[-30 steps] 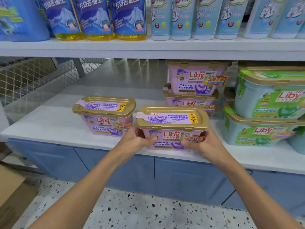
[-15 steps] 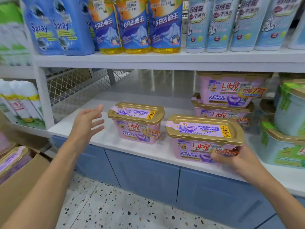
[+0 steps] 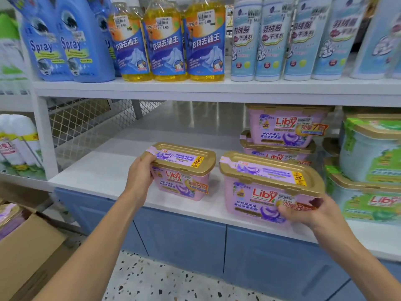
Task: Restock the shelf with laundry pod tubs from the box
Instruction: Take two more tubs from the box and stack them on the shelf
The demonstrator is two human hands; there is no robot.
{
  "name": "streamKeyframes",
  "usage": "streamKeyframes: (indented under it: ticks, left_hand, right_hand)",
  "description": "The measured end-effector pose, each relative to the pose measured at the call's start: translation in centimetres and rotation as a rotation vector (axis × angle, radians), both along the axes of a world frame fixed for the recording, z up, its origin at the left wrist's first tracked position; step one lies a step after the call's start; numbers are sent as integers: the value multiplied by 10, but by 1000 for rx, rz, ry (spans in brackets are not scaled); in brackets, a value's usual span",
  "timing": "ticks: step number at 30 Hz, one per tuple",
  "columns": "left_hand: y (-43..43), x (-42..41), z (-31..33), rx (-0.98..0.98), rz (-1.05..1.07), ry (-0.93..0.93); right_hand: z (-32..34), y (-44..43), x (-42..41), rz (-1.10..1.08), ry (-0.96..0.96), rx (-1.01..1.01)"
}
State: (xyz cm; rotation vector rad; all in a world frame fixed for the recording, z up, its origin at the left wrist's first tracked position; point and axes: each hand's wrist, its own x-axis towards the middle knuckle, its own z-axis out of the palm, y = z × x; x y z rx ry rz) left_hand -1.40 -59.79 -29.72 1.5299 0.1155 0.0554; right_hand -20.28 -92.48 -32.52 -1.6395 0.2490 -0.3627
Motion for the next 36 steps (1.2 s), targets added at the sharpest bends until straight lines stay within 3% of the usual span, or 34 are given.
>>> streamKeyframes:
  ticks: [14,29,36]
  left_hand:
    - [-63,-67,-4,77,-15,-95]
    - [-92,-93,-14,-42,-314,-101]
    - [-88,-87,-18,160,-374,-149]
  right_hand:
    - [100,11,-7,-82,-249,19]
    - [88,26,35,52,-70,-119]
    - [74,27,21,-59,-38,-267]
